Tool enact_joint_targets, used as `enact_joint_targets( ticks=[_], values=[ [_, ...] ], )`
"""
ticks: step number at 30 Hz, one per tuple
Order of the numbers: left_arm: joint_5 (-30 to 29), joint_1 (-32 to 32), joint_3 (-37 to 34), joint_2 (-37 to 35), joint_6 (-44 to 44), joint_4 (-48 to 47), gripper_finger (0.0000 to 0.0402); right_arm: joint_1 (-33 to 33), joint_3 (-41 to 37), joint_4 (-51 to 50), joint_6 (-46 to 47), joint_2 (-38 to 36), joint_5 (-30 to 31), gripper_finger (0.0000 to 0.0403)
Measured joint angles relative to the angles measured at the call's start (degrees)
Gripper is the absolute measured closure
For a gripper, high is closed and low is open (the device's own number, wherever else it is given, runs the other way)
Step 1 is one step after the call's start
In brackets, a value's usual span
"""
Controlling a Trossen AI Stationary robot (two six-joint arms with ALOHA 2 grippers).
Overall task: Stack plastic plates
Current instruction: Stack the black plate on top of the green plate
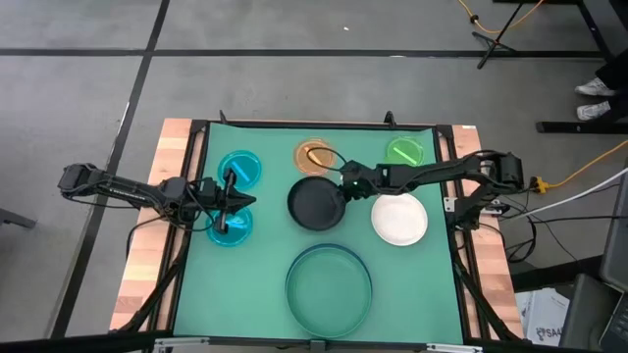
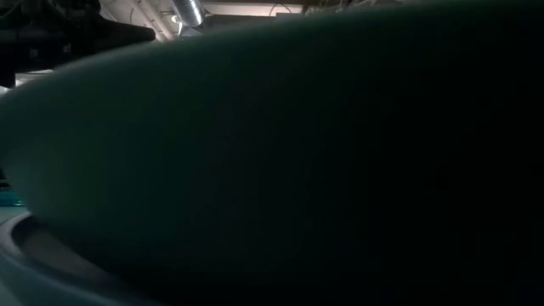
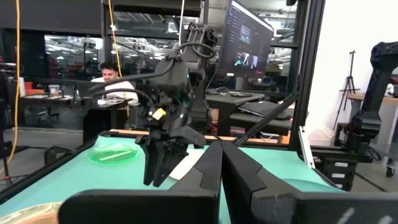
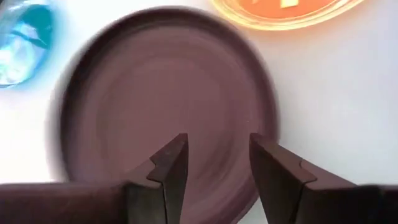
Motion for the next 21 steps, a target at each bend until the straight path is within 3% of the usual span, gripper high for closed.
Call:
enact_joint_targets(
  ticks=[7,21],
  values=[
    [0.0,0.0,0.0,0.0,0.9,0.0,0.0398,0.0,0.0,-1.2,-0.3,3.7,4.1,0.0243],
    [-0.3,0.0,0.0,0.0,0.9,0.0,0.0398,0.0,0.0,-0.5,-0.5,6.5,4.5,0.0243]
  ],
)
